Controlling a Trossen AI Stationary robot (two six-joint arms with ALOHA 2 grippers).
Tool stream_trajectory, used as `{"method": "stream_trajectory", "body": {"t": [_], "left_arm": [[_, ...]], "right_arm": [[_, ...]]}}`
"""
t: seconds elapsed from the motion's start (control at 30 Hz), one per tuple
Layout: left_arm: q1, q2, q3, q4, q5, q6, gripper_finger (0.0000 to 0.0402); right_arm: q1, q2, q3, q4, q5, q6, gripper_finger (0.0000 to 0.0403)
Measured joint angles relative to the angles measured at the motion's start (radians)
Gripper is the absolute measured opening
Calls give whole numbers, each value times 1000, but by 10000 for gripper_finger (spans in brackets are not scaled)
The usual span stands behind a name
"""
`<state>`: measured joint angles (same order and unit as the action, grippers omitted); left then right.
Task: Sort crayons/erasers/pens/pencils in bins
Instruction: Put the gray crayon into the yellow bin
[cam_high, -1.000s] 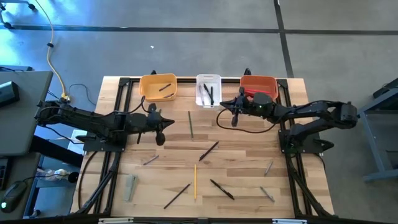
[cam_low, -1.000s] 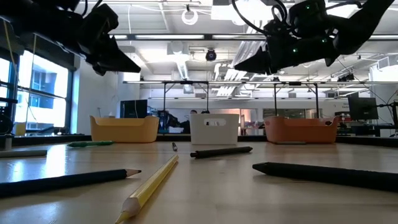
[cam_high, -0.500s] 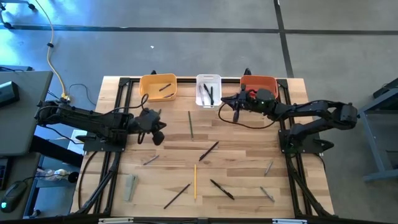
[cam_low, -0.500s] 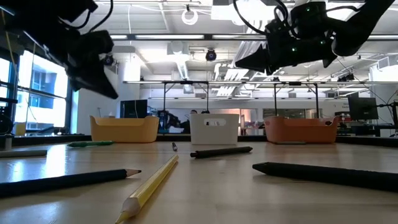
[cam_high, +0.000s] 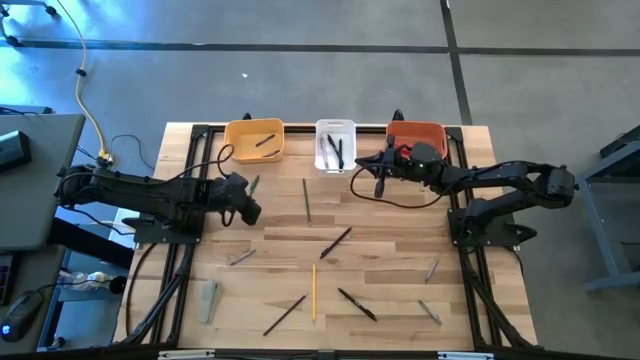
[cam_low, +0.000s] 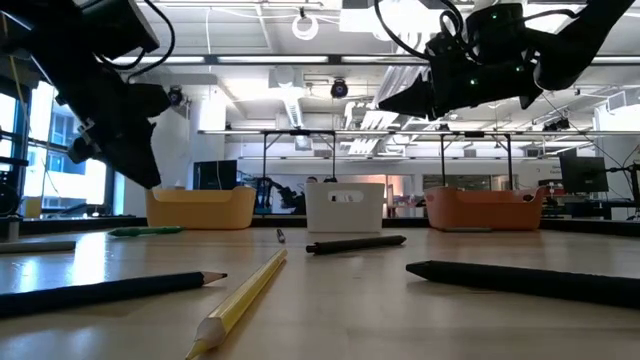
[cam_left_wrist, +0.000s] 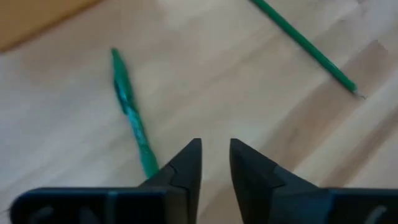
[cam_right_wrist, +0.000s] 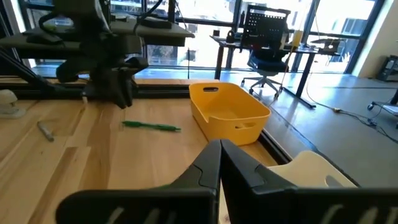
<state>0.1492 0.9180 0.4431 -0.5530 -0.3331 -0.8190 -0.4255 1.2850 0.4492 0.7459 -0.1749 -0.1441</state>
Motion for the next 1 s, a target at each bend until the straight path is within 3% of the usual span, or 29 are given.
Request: {"method": "stream_trajectory", "body": {"t": [0.17, 0.37, 0.63, 0.8, 1.0], "left_arm": [[-37, 0, 0, 10, 160, 100, 106], [-188, 6, 0, 13, 243, 81, 113], [-405, 126, 1, 15, 244, -92, 113], [-468, 214, 11, 41, 208, -181, 113], [-501, 318, 97, 42, 192, -151, 113]], "right_arm": [[0, 0, 0, -17, 0, -14, 0], [0, 0, 0, -18, 0, -14, 0], [0, 0, 0, -19, 1, -14, 0], [0, 0, 0, -19, 1, -14, 0], [0, 0, 0, -24, 1, -14, 0]]}}
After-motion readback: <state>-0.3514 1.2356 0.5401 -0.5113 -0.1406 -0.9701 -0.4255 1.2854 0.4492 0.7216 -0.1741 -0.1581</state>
